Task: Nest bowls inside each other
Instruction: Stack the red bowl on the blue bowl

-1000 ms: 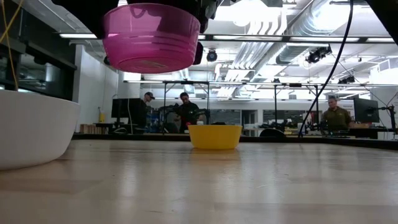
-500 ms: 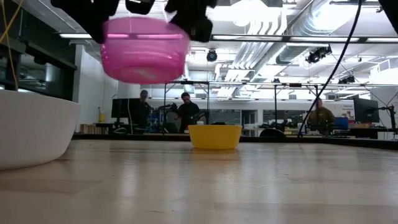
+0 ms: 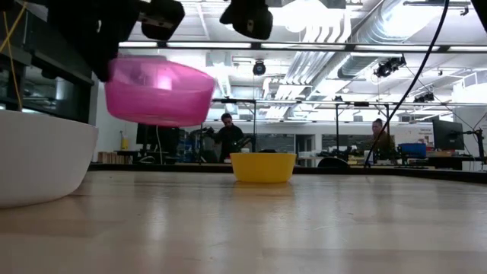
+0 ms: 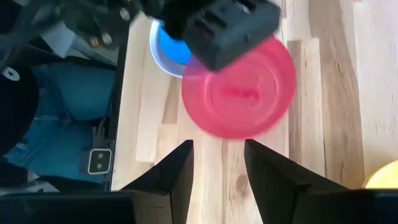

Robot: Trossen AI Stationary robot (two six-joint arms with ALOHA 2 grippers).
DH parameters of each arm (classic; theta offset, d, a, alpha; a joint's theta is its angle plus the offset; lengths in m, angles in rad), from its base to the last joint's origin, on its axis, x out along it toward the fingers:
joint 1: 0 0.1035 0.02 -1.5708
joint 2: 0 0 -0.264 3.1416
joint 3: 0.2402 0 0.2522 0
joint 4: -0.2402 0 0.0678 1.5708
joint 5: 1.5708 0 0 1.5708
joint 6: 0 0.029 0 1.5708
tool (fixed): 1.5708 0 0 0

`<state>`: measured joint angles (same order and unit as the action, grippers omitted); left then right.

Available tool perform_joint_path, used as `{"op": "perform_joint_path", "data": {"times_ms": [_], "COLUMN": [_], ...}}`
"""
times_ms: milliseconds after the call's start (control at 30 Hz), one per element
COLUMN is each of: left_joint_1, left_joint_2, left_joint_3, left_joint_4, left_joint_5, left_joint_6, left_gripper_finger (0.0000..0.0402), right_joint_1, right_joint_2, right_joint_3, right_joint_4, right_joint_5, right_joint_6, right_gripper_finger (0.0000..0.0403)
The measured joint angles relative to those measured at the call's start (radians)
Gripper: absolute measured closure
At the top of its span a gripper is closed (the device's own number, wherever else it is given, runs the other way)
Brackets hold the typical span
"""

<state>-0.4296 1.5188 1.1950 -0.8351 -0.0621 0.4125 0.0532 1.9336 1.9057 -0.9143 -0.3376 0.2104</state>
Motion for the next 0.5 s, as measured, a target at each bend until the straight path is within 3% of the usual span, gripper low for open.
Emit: {"op": "perform_joint_path", "data": {"times_ms": [133,267,500], "left_joint_1": [-0.04,-0.108,-0.219], "left_joint_2": [0.0,-0.005,-0.082], "left_joint_3": [0.0,0.0,0.0], "left_joint_4": [-0.037,-0.063,-0.067], "left_joint_5": [-0.007,-0.078,-0.13], "left_joint_6": [-0.052,-0.111,-0.259], "left_gripper_finger": [0.0401,0.0401,0.0401], "right_joint_1": [0.0,-0.001,-0.007], "right_joint_2": [0.0,0.0,0.0], "right_joint_3": [0.0,0.0,0.0], "right_joint_4": [-0.037,-0.051,-0.033], "right_joint_5": [-0.001,0.006,0.028], "right_joint_6": [0.0,-0.006,-0.021], "right_gripper_finger": [0.0267,0.0267,0.0267]}}
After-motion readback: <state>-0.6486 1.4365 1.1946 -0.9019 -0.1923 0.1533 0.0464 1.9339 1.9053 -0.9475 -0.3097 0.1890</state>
